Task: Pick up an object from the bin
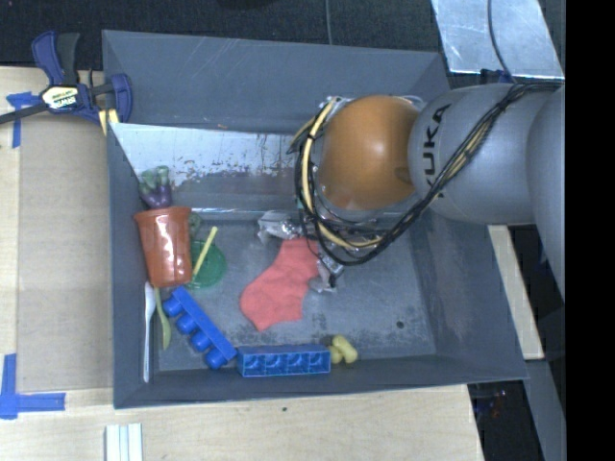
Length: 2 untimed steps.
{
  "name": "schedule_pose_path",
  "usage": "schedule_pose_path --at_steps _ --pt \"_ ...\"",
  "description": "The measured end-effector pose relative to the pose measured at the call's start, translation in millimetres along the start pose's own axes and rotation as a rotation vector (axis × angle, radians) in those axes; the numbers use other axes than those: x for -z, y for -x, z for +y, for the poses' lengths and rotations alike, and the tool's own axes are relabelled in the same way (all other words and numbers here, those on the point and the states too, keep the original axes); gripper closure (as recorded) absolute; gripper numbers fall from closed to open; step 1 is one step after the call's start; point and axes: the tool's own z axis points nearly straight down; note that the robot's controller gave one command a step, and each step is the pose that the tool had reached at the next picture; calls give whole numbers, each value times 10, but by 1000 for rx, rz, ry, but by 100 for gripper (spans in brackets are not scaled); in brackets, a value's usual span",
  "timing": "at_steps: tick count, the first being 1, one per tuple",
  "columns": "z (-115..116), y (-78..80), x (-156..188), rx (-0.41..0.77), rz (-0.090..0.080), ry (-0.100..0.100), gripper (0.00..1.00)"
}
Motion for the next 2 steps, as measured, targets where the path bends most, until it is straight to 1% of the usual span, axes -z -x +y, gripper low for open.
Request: schedule_pose_path --at_steps 1,2 --pt "22 46 59 250 -12 -9 100" --pt "21 45 60 248 -12 -9 100"
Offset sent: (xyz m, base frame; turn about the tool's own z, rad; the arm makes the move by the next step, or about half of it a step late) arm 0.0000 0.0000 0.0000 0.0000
